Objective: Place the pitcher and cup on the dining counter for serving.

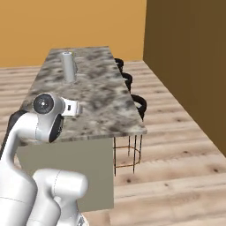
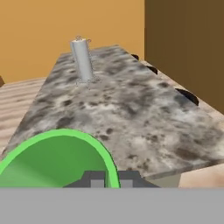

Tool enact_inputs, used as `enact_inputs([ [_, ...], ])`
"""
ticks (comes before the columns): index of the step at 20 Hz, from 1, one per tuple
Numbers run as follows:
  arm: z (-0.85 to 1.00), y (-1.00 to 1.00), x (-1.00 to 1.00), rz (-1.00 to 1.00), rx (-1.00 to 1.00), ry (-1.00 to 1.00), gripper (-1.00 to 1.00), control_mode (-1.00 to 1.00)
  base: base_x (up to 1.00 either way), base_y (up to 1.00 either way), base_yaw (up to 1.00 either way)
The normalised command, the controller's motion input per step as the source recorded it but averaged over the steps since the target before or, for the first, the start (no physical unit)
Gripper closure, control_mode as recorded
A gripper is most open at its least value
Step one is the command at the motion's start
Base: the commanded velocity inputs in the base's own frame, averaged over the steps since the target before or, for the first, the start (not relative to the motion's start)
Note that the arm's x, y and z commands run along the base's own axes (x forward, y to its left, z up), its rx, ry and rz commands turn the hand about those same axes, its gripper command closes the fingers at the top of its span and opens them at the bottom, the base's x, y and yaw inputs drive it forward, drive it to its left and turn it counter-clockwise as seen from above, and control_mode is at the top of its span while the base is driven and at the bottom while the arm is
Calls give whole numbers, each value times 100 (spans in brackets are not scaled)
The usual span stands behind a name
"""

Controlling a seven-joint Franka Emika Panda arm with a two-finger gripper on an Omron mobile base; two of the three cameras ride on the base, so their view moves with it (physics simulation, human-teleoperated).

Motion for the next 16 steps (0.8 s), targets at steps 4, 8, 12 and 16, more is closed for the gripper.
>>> enact_inputs([
  [4,0,0,0,0,0,0,100,100,91,-35,19],
  [8,0,1,92,1,0,14,100,-100,0,0,0],
  [12,0,5,81,0,0,30,100,-100,0,0,0],
  [16,-4,7,67,-6,1,39,100,-100,0,0,0],
])
